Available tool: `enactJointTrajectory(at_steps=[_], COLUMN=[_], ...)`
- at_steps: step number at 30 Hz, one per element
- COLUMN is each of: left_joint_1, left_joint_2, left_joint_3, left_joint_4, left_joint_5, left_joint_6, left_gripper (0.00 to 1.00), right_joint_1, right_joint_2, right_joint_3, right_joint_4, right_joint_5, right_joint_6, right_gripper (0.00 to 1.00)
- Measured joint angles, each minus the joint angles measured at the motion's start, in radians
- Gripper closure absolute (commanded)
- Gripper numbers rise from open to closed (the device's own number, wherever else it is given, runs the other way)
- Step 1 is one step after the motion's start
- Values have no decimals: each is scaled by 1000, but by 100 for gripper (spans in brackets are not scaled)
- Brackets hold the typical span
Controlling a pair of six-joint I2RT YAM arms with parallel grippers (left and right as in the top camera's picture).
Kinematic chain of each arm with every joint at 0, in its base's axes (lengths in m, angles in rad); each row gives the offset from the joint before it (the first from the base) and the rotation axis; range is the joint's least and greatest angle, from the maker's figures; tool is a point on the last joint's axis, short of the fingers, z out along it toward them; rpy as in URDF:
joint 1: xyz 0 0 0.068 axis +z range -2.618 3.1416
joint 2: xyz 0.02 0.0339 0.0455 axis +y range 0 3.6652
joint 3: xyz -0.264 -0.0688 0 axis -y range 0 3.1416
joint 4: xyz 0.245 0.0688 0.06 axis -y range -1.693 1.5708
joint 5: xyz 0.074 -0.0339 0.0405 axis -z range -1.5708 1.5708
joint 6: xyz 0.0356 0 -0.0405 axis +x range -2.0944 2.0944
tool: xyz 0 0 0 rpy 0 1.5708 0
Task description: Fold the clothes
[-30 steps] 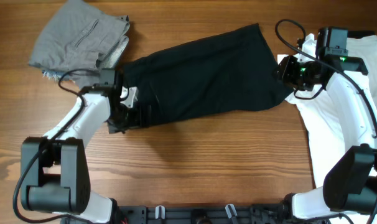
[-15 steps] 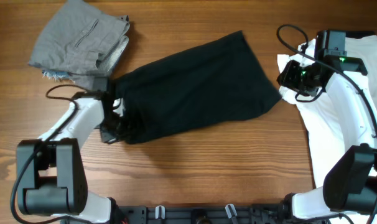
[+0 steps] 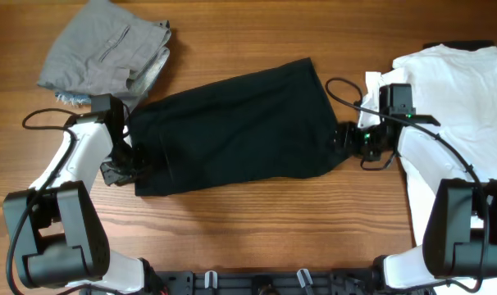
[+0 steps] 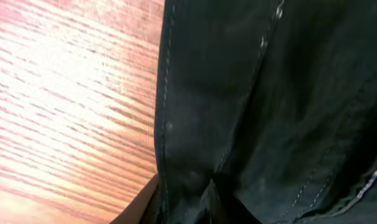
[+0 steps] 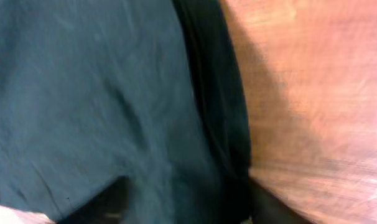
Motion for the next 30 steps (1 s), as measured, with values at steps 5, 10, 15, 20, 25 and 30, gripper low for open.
enactJointTrajectory(at_steps=[5, 10, 15, 20, 25, 30], left_joint_1=[0, 0, 0, 0, 0, 0], left_joint_2=[0, 0, 0, 0, 0, 5], left_joint_3=[1, 33, 127, 136, 136, 136], left_joint_4=[34, 38, -25, -42, -10, 26], left_joint_5=[-5, -7, 16, 84, 103, 161], left_joint_6=[0, 31, 50, 58, 95, 172], left_gripper=[76, 30, 9, 0, 2, 10], right_joint_1=[-2, -27, -47, -86, -85, -36], right_joint_2=[4, 3, 2, -16, -124, -133], right_joint_3=[-31, -31, -8, 89, 119, 120], right_joint_4=[-138, -174, -211, -225, -150, -118], right_joint_5=[180, 302, 364, 353, 56, -66], right_joint_6=[203, 333, 357, 285, 68, -2], right_gripper=[96, 33, 31, 38, 63, 71])
